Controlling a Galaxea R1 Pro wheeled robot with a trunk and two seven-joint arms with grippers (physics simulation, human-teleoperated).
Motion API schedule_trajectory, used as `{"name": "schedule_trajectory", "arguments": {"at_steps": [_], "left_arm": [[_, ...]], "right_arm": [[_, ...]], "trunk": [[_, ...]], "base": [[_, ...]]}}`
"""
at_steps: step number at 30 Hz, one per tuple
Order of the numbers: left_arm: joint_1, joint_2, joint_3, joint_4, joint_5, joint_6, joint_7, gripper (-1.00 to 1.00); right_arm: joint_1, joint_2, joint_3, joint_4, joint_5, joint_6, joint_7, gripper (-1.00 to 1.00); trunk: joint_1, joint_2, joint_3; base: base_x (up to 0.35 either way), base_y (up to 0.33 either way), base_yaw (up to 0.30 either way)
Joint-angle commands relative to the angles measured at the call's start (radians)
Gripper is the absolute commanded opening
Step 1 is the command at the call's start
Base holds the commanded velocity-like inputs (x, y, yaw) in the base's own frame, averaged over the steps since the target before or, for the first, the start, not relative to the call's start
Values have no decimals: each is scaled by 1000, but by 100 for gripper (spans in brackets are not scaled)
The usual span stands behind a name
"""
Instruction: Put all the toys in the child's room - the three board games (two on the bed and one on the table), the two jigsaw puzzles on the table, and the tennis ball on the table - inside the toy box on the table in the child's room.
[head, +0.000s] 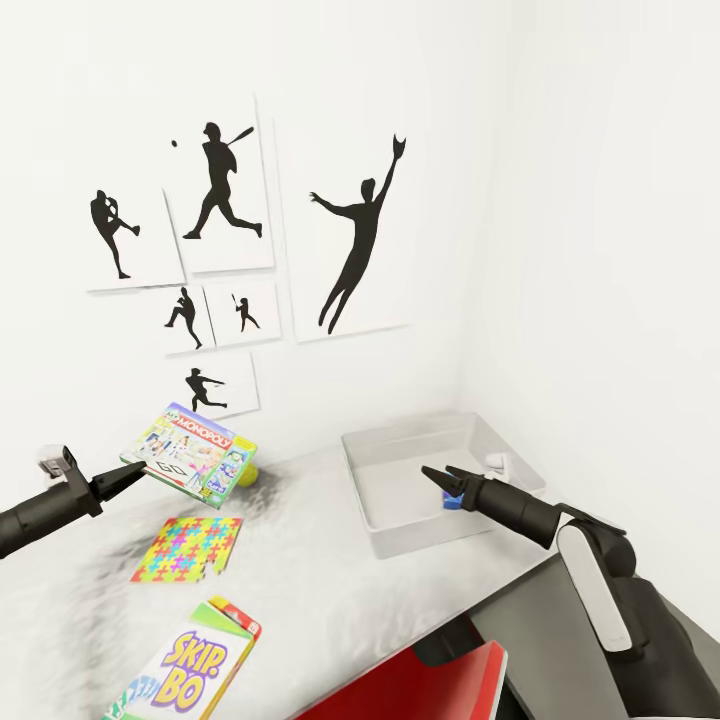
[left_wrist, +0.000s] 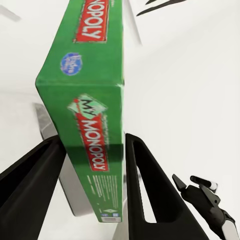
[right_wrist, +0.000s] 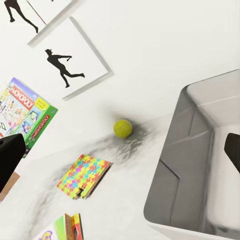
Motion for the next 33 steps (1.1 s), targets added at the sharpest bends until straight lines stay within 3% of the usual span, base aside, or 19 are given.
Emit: {"name": "schedule_trajectory", "arguments": {"at_steps": [1,4,7,10,14,18,20,25,29,33], "left_arm": [[-1,0,1,0,1,6,-2,-100],[-1,-2,-1,0,2,9,1,-100],[-2,-26,-2,1,2,11,7,-100],[-7,-85,-2,0,-2,11,18,-100],[-12,-127,-5,-2,-1,11,55,-100],[-60,-204,-5,-5,3,13,127,-100],[-79,-227,-5,-6,3,13,141,-100],[-146,-315,-7,-6,-2,13,225,-100],[-208,-402,-7,-6,1,12,384,-100],[-253,-471,-8,-6,0,12,458,-100]], "right_arm": [[-1,-1,-2,0,-4,7,1,100],[-1,-5,-3,-1,-5,9,3,100],[-1,-9,-4,0,-5,9,3,100],[-1,-12,-6,-1,-5,10,4,100],[-1,-13,-8,-2,-6,11,4,100],[-1,-15,-11,-3,-9,11,6,100],[-1,-16,-17,-3,-15,11,9,100],[7,-16,-71,-2,-33,11,66,100],[46,-16,-176,-1,-37,10,129,100],[53,-16,-226,0,-31,11,178,100]], "trunk": [[0,-1,-1],[0,-1,-1],[0,-1,-1],[0,-1,-1],[0,-1,-1],[0,-1,-1],[0,-1,-1],[0,-1,-1],[0,-1,-1],[0,-1,-1]], "base": [[0,0,0],[0,0,0],[0,0,0],[0,0,0],[0,0,0],[0,0,0],[0,0,0],[0,0,0],[0,0,0],[0,0,0]]}}
